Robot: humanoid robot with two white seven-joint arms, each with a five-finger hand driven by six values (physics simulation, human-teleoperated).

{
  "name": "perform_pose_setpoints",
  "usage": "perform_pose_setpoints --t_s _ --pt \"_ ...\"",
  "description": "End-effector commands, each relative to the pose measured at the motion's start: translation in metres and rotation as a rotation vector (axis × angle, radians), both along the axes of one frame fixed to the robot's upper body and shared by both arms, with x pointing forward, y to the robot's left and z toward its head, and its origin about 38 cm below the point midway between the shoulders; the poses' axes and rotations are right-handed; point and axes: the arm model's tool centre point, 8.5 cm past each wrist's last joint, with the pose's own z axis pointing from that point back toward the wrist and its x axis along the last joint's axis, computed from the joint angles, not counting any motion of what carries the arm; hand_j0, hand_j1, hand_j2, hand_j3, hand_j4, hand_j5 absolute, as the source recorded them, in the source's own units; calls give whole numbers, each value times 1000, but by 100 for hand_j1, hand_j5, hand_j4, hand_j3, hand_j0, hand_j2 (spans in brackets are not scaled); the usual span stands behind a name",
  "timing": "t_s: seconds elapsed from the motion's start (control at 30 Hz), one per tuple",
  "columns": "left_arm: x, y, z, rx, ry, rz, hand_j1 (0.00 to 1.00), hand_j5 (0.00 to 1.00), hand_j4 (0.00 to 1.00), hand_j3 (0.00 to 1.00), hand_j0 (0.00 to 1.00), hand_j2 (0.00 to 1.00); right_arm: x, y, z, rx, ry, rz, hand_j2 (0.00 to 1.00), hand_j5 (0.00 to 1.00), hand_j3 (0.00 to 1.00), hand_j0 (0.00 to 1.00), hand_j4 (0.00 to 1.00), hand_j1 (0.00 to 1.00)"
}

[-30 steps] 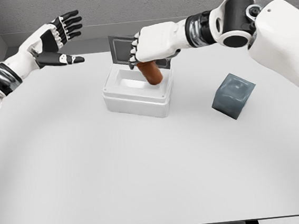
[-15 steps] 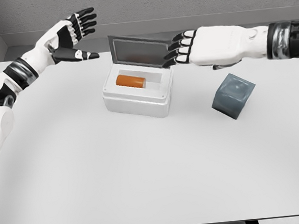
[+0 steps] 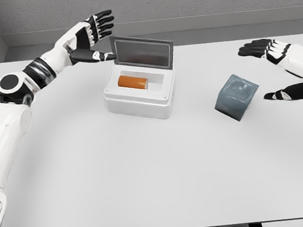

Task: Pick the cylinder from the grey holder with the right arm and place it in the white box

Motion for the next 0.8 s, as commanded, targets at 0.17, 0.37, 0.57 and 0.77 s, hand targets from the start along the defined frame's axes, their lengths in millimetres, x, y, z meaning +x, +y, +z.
perform_pose_setpoints --t_s 0.17,0.37,0.57,0.77 --pt "-2 -3 -5 -3 5 -4 100 100 100 100 100 100 -3 -13 8 54 -36 -47 100 100 100 100 100 100" --pt "-5 -4 -8 -5 4 -10 100 100 100 100 100 100 -3 -13 7 52 -33 -46 100 100 100 100 100 100" --pt "-16 -12 -6 -13 -24 -43 100 100 100 100 100 100 -3 -13 7 51 -33 -47 100 100 100 100 100 100" --pt "-22 9 -4 21 -36 -27 100 100 100 100 100 100 -3 -13 7 51 -32 -48 100 100 100 100 100 100"
